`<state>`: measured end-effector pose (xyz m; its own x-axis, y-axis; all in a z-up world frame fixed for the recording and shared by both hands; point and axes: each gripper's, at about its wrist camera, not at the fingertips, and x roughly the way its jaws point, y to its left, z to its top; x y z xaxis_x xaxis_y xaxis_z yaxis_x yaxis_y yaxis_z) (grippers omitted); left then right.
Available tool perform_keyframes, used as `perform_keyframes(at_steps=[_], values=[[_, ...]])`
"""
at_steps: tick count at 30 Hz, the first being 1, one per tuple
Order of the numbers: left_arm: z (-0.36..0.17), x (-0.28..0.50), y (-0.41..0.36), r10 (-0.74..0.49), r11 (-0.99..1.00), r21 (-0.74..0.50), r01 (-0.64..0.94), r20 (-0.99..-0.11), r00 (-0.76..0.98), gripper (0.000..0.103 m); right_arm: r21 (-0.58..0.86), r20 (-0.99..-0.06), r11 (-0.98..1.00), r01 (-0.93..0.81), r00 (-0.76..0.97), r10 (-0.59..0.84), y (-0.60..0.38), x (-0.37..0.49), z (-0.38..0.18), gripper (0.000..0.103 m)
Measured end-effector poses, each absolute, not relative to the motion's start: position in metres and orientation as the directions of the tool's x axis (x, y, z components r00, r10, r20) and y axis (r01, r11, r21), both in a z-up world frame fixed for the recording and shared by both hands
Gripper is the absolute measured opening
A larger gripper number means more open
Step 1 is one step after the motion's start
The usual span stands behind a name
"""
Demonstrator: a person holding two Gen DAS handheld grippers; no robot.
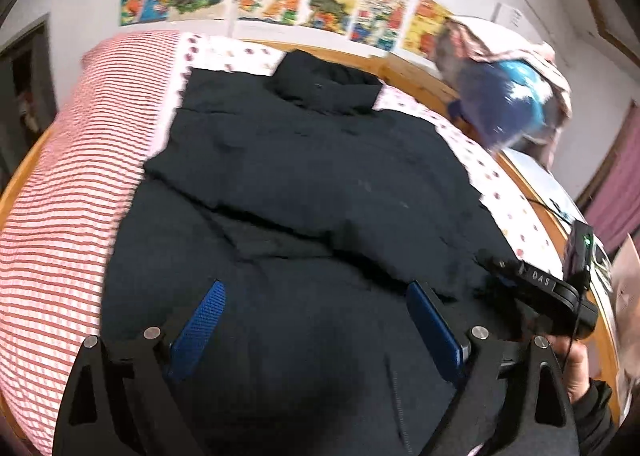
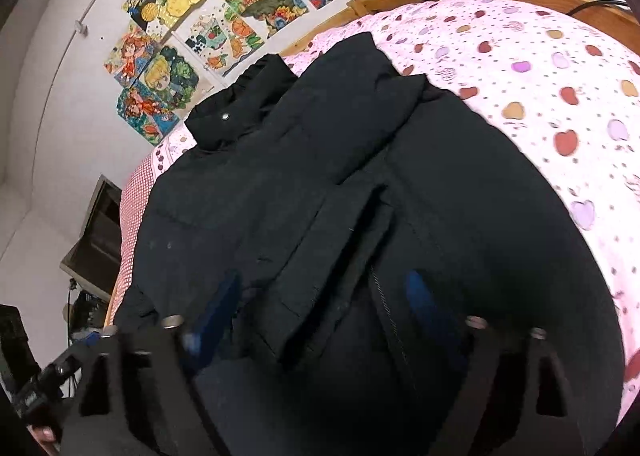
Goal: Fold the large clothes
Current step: 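Move both grippers over the jacket body toward its hem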
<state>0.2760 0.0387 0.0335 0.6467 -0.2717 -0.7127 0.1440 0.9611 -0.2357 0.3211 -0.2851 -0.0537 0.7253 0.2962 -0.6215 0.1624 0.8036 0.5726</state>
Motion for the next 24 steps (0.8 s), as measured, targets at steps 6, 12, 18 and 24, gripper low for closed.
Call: perform_keyframes(at_steps=[6,12,18,24], values=[[0.04,0.297,0.054,-0.207,0.977,-0.181,0.111,-0.697,0.686,0.092,0.397,-0.64,0.914,0.079,0.738,0.214,-0.277,0.322,-0.016,0.006],[0.039,0.341,0.048,-0.184,0.98,-0.182,0.076,-0.708,0.682,0.092,0.172,-0.561,0.98,0.103,0.827,0.011,-0.283,0.343,0.043,0.006],[0.031,0.388,0.029,-0.168,0.985,-0.15,0.085,-0.723,0.67,0.092,0.06,-0.615,0.988,0.141,0.785,-0.075,-0.281,0.379,0.039,0.03],[0.003,0.424,0.004,-0.138,0.99,-0.093,0.104,-0.757,0.639,0.092,-0.001,-0.567,0.99,0.139,0.816,-0.115,-0.274,0.385,0.028,0.069]])
